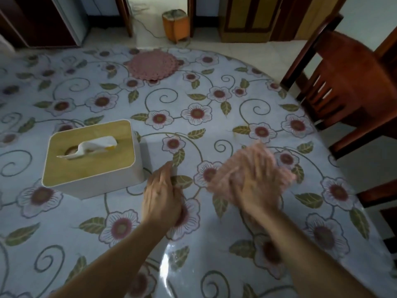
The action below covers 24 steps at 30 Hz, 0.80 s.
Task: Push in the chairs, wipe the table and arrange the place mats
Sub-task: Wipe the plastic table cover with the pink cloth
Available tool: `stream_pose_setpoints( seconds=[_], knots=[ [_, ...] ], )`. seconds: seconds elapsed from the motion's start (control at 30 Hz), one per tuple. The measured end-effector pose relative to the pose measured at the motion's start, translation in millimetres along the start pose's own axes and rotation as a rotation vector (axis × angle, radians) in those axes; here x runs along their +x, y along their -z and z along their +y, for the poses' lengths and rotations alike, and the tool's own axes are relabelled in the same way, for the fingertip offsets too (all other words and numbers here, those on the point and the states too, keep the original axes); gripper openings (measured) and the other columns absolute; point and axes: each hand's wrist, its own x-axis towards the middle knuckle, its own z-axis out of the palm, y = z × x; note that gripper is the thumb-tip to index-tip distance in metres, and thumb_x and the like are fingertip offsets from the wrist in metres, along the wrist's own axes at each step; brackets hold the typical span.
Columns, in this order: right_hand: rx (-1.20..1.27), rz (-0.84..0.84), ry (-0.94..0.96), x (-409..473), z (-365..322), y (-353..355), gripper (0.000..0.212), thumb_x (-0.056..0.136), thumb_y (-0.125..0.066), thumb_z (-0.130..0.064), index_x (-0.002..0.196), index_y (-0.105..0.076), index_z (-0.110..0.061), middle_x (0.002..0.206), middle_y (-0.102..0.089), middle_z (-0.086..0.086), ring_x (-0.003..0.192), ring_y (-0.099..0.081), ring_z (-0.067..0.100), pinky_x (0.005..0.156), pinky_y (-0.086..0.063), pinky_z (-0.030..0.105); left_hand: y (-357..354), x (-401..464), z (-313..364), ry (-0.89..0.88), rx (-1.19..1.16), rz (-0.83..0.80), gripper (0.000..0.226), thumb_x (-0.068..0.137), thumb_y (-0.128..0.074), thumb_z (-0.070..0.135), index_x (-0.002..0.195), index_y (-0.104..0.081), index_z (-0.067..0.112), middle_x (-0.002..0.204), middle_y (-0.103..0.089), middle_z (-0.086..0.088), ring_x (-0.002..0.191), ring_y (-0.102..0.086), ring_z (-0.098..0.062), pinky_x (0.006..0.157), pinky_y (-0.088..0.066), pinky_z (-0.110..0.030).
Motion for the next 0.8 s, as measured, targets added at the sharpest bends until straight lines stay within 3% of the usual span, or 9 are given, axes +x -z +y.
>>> stream_pose_setpoints(
  seconds=[0.07,0.13,0.2,0.33,0.47,0.53,0.6,0.7,0.8],
  knots=[
    [0.030,-0.046,-0.111,40,2,0,0.086,0.073,0.021,-0.066,0.149,0.006,-0.029,0.157,0.013,0.011,0.143,0.013,0.040,0.114,0.006,0.058,1,5,-3,0.000,-0.030,0.006,0.049,0.088,-0.048,0.010,0.135,-0.035,0.016,0.131,-0.051,-0.009,0.117,-0.047,-0.029,0.095,-0.043,-0.047],
    [0.051,-0.088,-0.127,73,-21,1,0.075,0.080,0.013,-0.064,0.148,0.007,-0.032,0.158,0.015,0.008,0.141,0.019,0.040,0.113,0.007,0.061,1,6,-6,0.008,-0.062,0.009,0.046,0.089,-0.047,0.015,0.134,-0.035,0.018,0.126,-0.053,-0.009,0.110,-0.050,-0.027,0.091,-0.045,-0.042],
    [0.044,-0.059,0.012,90,-60,-1,0.064,0.089,-0.001,-0.058,0.148,0.005,-0.032,0.158,0.013,0.006,0.141,0.021,0.034,0.114,0.008,0.059,3,6,-9,0.007,-0.089,0.032,0.045,0.090,-0.048,0.016,0.133,-0.036,0.017,0.124,-0.053,-0.012,0.109,-0.050,-0.027,0.086,-0.041,-0.034],
    [0.035,0.052,0.423,56,-132,-4,0.068,0.084,0.001,-0.046,0.149,-0.007,-0.029,0.160,-0.003,0.007,0.144,0.012,0.031,0.115,0.004,0.058,13,9,-12,-0.030,-0.088,0.050,0.046,0.091,-0.046,0.017,0.135,-0.037,0.005,0.131,-0.049,-0.017,0.122,-0.044,-0.032,0.096,-0.039,-0.037],
    [0.138,0.021,0.645,-2,-129,-10,0.068,0.083,-0.031,-0.046,0.147,-0.017,-0.027,0.157,-0.017,0.002,0.146,-0.006,0.028,0.118,-0.007,0.051,15,-2,-8,-0.016,-0.081,0.048,0.041,0.094,-0.043,0.026,0.131,-0.038,0.009,0.125,-0.049,-0.013,0.115,-0.046,-0.028,0.084,-0.039,-0.033],
    [0.133,0.028,0.526,5,-91,-5,0.071,0.080,-0.038,-0.061,0.141,-0.031,-0.026,0.148,-0.034,0.003,0.139,-0.028,0.028,0.112,-0.024,0.047,13,-4,-6,0.020,-0.072,0.022,0.039,0.095,-0.042,0.027,0.131,-0.037,0.013,0.122,-0.049,-0.011,0.111,-0.047,-0.025,0.082,-0.038,-0.033],
    [0.057,0.110,0.211,30,-42,2,0.062,0.083,-0.031,-0.061,0.134,-0.037,-0.025,0.145,-0.038,0.009,0.132,-0.037,0.032,0.102,-0.038,0.047,8,-2,-3,0.027,-0.052,0.006,0.039,0.094,-0.043,0.022,0.132,-0.037,0.014,0.126,-0.049,-0.011,0.111,-0.045,-0.022,0.089,-0.039,-0.036],
    [-0.021,-0.034,-0.133,71,18,9,0.070,0.088,-0.010,-0.064,0.148,-0.008,-0.028,0.159,0.002,0.010,0.143,0.004,0.039,0.115,-0.014,0.055,3,0,2,0.018,-0.022,-0.022,0.040,0.093,-0.045,0.021,0.132,-0.036,0.015,0.133,-0.045,-0.007,0.121,-0.042,-0.023,0.102,-0.037,-0.046],
    [0.069,-0.005,-0.057,70,-3,4,0.060,0.092,-0.012,-0.052,0.147,-0.005,-0.029,0.159,-0.002,0.013,0.143,0.006,0.041,0.115,0.000,0.059,-1,0,3,0.036,0.008,-0.029,0.042,0.092,-0.046,0.019,0.133,-0.037,0.013,0.135,-0.044,-0.009,0.124,-0.040,-0.025,0.105,-0.034,-0.047]
  ],
)
